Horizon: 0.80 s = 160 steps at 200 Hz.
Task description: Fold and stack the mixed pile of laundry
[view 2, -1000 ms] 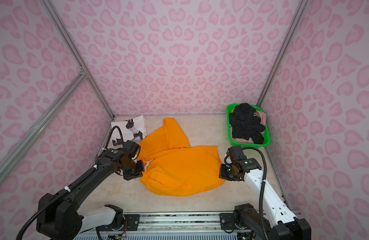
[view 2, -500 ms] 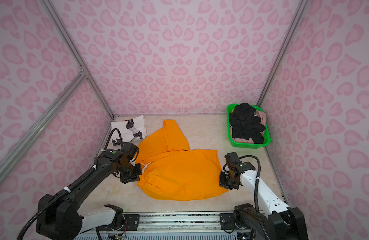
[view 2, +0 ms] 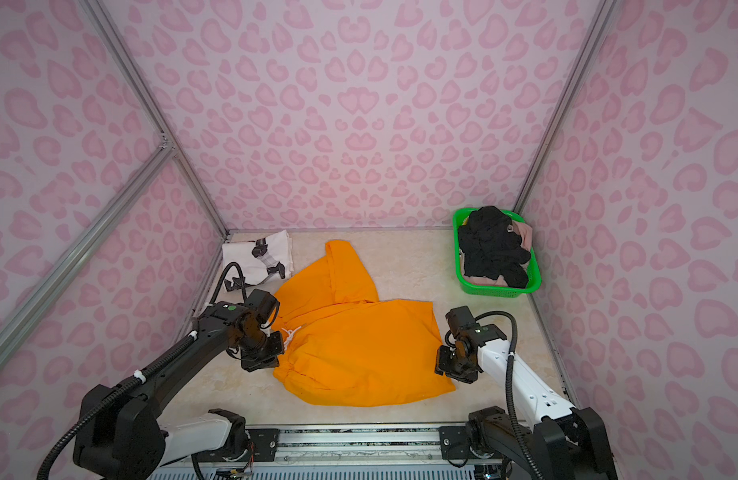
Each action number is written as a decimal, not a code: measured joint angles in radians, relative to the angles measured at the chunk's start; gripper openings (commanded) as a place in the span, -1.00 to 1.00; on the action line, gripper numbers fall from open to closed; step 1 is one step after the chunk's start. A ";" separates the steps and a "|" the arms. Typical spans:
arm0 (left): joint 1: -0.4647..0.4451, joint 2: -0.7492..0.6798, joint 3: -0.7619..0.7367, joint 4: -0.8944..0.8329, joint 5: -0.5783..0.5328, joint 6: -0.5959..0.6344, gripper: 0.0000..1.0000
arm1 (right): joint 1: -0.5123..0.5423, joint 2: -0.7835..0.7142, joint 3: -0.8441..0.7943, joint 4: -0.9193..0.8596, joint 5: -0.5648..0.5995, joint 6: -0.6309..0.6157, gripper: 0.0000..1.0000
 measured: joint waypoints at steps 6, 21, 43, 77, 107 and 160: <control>0.000 0.000 -0.002 0.000 0.000 -0.001 -0.95 | 0.002 -0.004 0.000 -0.005 0.000 0.007 0.24; 0.000 0.000 -0.003 0.004 0.000 -0.008 -0.95 | 0.002 -0.014 -0.003 -0.010 0.000 0.021 0.27; 0.000 0.001 -0.011 0.012 -0.001 -0.014 -0.95 | 0.002 -0.021 -0.030 -0.008 -0.006 0.049 0.33; 0.000 0.016 -0.023 0.025 -0.004 -0.027 -0.95 | 0.002 0.008 -0.087 0.023 -0.039 0.101 0.34; 0.000 0.027 -0.043 0.049 -0.004 -0.040 -0.95 | 0.002 0.036 -0.087 0.048 -0.048 0.118 0.26; 0.000 0.040 -0.079 0.089 0.000 -0.060 -0.94 | -0.011 0.082 -0.085 0.099 -0.074 0.127 -0.50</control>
